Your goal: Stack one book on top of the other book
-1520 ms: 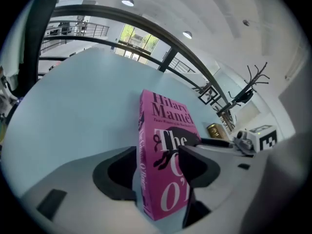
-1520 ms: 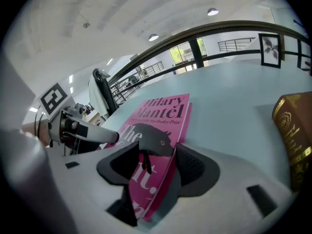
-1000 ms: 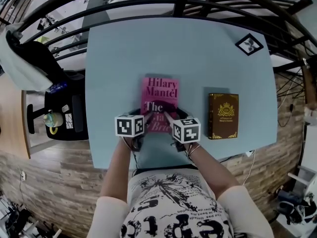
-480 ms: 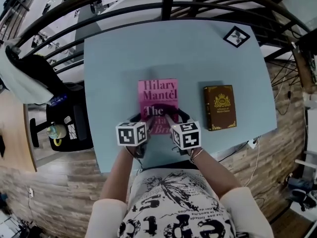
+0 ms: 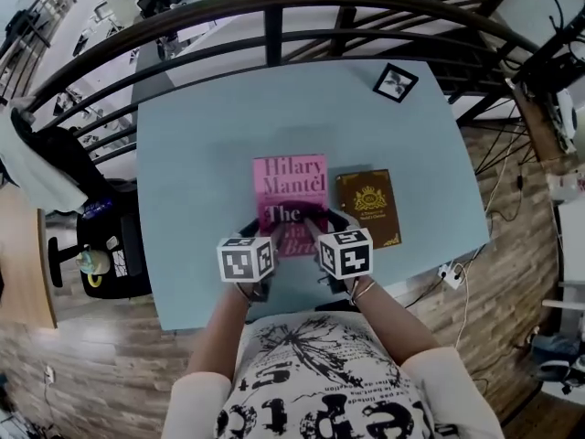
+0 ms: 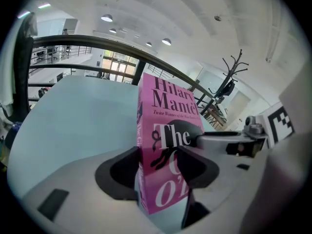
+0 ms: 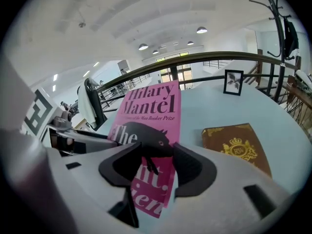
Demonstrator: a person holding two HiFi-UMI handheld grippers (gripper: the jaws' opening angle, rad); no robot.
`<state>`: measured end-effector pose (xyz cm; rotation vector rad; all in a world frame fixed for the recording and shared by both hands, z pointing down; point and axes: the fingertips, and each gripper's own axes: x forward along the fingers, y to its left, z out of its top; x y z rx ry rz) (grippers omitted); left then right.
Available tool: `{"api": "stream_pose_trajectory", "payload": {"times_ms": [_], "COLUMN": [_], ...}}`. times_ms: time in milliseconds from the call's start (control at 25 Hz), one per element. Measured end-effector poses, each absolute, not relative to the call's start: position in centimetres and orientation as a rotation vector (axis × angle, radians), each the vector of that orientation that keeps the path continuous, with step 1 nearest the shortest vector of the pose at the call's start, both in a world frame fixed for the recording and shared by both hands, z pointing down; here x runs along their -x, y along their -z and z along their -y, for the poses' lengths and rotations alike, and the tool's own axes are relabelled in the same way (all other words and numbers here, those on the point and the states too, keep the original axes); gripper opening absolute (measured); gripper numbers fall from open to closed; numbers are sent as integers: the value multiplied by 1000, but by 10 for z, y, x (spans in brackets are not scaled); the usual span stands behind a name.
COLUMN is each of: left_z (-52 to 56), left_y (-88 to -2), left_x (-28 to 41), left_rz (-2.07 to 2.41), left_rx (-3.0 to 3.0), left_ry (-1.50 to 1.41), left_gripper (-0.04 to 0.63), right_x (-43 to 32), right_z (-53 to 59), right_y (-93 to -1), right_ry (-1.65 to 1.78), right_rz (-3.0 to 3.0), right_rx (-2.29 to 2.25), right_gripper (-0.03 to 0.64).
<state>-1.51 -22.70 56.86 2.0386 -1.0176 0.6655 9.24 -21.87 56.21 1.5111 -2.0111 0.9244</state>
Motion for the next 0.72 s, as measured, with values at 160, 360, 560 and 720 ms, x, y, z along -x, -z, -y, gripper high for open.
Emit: {"api": "stream_pose_trajectory", "payload": {"times_ms": [160, 360, 560, 720], "left_z": [230, 226, 215, 207], "left_y": [-567, -568, -578, -591], "left_x": [-29, -79, -131, -170], "left_rz": [1066, 1088, 1068, 1038], "left_rx": [-2006, -1977, -1916, -1896], "left_ry": [-603, -579, -548, -544], "left_gripper": [239, 239, 239, 239], "right_x": [-139, -190, -242, -279], "right_z": [229, 229, 222, 216], "right_y": [-560, -560, -564, -574], "right_ry": [-941, -963, -1003, -1081], "right_rz": [2041, 2061, 2037, 2009], "right_rx": [-1462, -1434, -1419, -1418], "right_gripper": [189, 177, 166, 159]}}
